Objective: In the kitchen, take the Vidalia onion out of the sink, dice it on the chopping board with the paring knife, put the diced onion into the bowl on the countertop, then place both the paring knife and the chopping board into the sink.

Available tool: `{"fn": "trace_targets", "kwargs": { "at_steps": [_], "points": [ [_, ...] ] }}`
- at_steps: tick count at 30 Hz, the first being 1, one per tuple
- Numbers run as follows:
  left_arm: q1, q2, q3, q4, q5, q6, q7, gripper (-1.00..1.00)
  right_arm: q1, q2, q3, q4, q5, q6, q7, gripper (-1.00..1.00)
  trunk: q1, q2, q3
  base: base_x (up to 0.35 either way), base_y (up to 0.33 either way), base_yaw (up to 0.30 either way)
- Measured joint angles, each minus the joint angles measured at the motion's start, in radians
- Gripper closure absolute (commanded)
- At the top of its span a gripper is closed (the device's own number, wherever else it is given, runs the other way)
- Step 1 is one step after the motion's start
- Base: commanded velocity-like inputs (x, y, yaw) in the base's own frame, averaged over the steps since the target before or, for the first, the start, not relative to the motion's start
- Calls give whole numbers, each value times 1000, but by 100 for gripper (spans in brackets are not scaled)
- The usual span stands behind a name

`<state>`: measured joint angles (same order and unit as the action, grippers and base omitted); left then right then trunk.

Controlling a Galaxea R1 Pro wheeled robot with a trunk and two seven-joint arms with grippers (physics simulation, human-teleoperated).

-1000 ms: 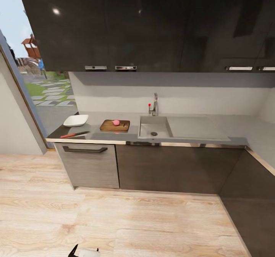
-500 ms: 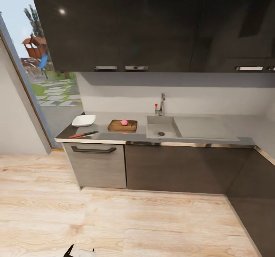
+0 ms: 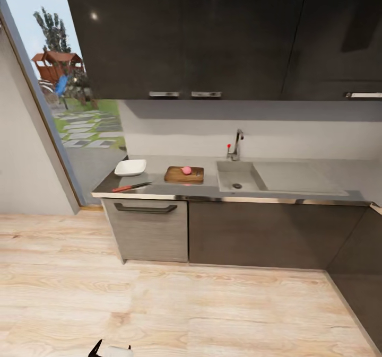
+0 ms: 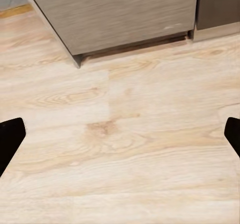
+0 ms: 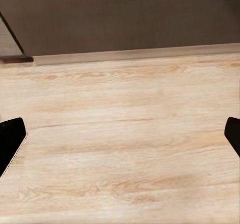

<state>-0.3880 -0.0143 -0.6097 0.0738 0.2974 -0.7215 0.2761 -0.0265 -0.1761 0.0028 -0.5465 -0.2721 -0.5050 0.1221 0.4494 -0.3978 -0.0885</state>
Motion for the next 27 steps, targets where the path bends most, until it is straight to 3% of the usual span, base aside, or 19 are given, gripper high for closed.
{"fn": "trace_targets", "kwargs": {
  "at_steps": [13,20,27],
  "points": [
    [0,5,1,0,7,0,2,-100,0,0,1,0,1,0,0,-100,0,0,0,18,300,0],
    [0,13,32,1,87,-1,2,-100,0,0,0,0,1,0,0,-100,0,0,0,143,267,0],
    [0,14,40,1,103,-2,1,-100,0,0,0,0,1,0,0,-100,0,0,0,224,212,0]
  ]
}}
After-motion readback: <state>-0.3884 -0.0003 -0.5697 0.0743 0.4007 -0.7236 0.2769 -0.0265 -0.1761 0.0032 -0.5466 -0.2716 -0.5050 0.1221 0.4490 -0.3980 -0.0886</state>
